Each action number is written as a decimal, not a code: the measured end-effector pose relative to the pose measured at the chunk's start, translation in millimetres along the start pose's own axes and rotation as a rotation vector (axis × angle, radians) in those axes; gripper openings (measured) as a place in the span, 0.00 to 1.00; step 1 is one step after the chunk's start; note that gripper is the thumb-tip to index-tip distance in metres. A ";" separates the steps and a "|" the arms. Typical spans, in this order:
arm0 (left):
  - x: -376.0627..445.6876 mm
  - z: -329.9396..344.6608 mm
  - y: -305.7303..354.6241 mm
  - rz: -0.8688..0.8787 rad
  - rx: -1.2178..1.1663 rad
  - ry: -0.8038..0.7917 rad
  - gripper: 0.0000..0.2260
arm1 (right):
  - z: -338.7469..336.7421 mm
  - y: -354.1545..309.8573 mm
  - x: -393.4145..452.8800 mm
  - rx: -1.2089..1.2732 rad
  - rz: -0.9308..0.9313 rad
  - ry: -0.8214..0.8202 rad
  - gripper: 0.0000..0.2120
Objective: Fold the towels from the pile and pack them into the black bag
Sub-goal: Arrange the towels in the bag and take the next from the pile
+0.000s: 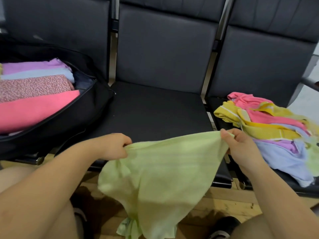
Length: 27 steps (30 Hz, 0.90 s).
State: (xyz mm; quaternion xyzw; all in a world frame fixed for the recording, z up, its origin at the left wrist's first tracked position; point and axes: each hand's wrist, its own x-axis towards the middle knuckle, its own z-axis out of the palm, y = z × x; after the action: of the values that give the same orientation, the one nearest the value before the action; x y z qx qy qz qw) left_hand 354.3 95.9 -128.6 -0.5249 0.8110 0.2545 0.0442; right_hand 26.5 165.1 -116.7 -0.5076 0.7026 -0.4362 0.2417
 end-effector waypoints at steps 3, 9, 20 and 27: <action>-6.8 -3.3 -13.2 -0.019 -0.039 0.012 0.10 | -14.2 5.1 2.5 0.025 0.082 0.042 0.26; -21.9 -12.1 -27.4 -0.045 -0.276 0.078 0.13 | -26.8 13.0 -8.1 -0.232 0.089 -0.175 0.19; -52.5 -40.7 -41.1 -0.052 -0.879 -0.046 0.28 | -57.0 1.6 -20.0 0.031 0.320 -0.507 0.13; -26.4 -35.8 -32.5 -0.316 -0.321 0.241 0.11 | -42.2 -6.8 5.3 -0.447 0.176 -0.231 0.19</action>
State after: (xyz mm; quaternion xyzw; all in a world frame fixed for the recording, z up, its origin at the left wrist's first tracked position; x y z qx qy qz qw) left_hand 401.5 91.0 -100.6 -0.6721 0.6675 0.3055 -0.0974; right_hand -5.1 175.0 -89.1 -0.5316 0.7908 -0.1865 0.2392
